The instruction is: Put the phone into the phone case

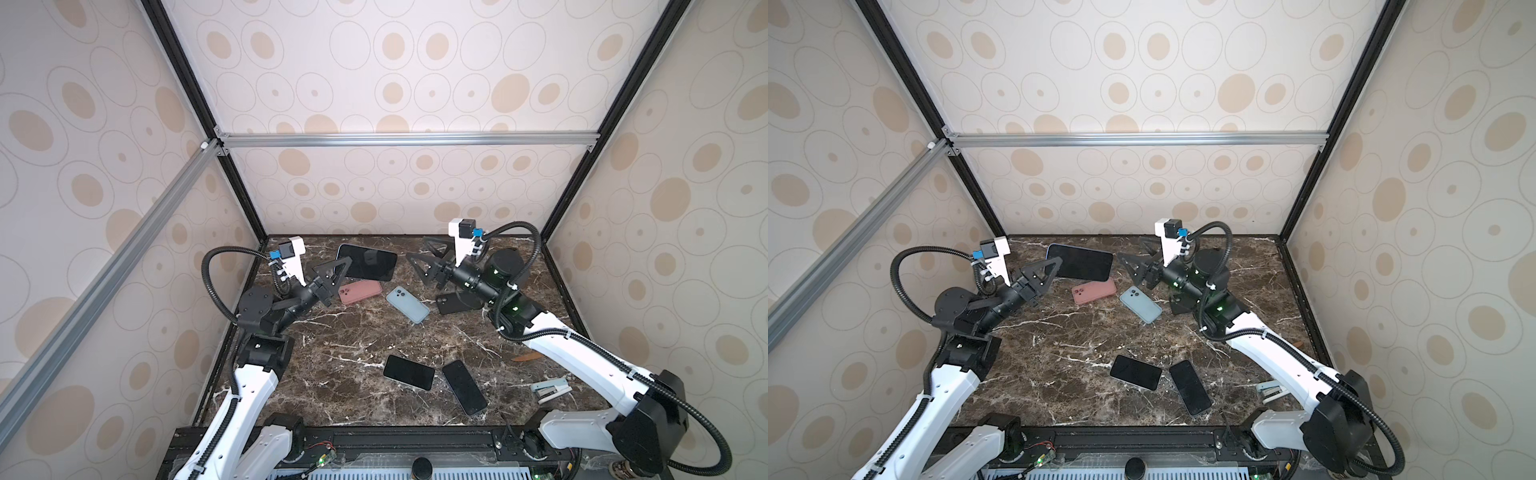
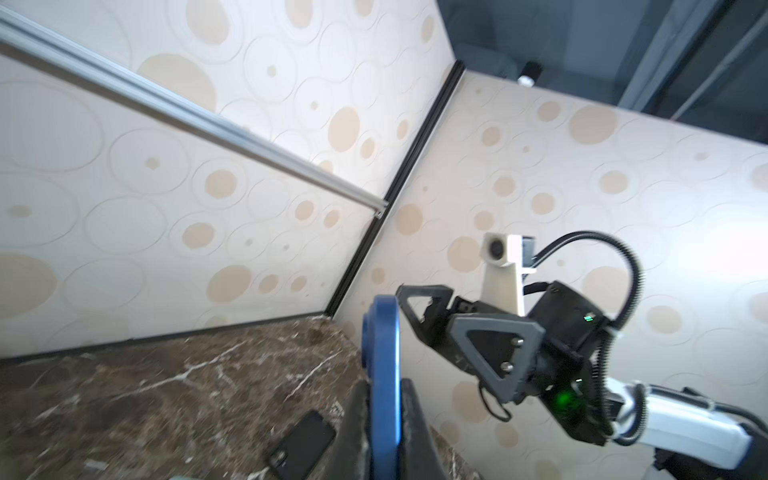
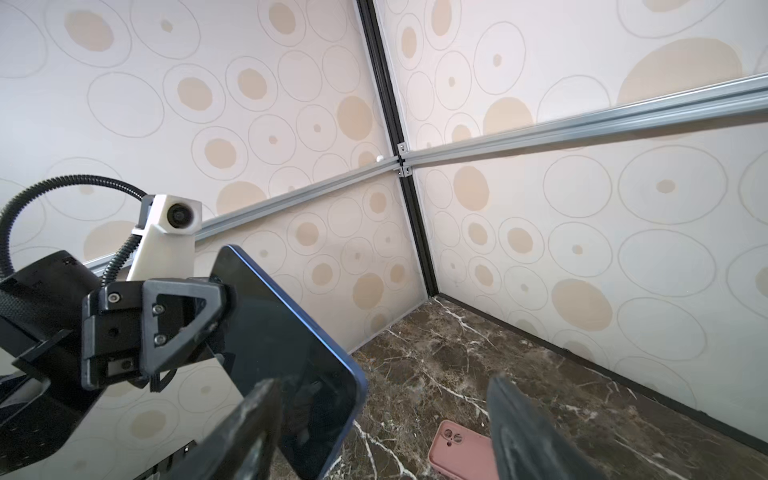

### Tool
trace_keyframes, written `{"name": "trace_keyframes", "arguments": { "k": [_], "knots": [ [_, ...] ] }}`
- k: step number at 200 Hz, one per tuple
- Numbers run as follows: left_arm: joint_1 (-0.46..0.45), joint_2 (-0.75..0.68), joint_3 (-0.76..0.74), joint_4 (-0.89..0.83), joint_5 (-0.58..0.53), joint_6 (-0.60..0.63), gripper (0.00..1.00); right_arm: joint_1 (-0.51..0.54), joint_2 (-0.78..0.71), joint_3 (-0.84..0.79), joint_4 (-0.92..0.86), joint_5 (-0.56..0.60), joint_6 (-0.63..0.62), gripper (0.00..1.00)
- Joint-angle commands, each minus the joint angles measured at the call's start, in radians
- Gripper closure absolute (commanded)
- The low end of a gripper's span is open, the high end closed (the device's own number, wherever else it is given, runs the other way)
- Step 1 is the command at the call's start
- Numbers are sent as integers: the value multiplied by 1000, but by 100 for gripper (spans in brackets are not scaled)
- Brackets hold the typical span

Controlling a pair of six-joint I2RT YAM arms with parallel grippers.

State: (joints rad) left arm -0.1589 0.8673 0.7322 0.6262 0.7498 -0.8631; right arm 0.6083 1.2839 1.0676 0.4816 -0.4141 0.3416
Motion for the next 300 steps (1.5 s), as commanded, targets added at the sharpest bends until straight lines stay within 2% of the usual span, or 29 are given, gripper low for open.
{"name": "trace_keyframes", "arguments": {
  "k": [1, 30, 73, 89, 124, 149, 171, 186, 203, 214, 227, 230, 240, 246, 259, 274, 300],
  "knots": [
    [1, 7, 5, 386, 11, -206, 100, -7, -4, 37, 96, -225, 127, 26],
    [-5, 64, -4, 641, 30, -341, 100, -7, 31, 97, 145, -324, 193, 31],
    [-32, 131, 23, 796, 29, -425, 100, -7, 127, 214, 233, -430, 336, 46],
    [-41, 140, 26, 812, 15, -432, 100, -5, 159, 250, 286, -467, 396, 55],
    [-53, 152, 43, 799, -5, -423, 100, 1, 201, 285, 351, -510, 468, 55],
    [-56, 167, 62, 794, -17, -420, 100, 19, 209, 278, 351, -531, 464, 58],
    [-59, 182, 74, 794, -20, -419, 100, 31, 212, 270, 341, -540, 455, 76],
    [-59, 188, 73, 793, -27, -410, 100, 34, 209, 264, 341, -538, 453, 79],
    [-60, 191, 64, 785, -38, -396, 100, 33, 204, 258, 328, -521, 439, 100],
    [-60, 192, 56, 774, -48, -378, 100, 34, 200, 258, 317, -516, 428, 100],
    [-60, 183, 47, 723, -68, -338, 99, 30, 191, 259, 291, -505, 412, 100],
    [-60, 180, 46, 704, -70, -323, 91, 30, 187, 259, 280, -498, 404, 100],
    [-59, 164, 47, 608, -85, -258, 55, 25, 172, 256, 236, -477, 381, 100],
    [-59, 149, 51, 518, -108, -197, 46, 19, 157, 252, 198, -457, 363, 100],
    [-59, 116, 67, 319, -185, -42, 42, 0, 118, 227, 117, -387, 316, 100],
    [-59, 96, 88, 107, -295, 107, 42, -25, 65, 197, -4, -281, 255, 100],
    [-59, 124, 128, -126, -456, 270, 44, -45, -6, 189, -264, -109, 105, 100]
  ]
}}
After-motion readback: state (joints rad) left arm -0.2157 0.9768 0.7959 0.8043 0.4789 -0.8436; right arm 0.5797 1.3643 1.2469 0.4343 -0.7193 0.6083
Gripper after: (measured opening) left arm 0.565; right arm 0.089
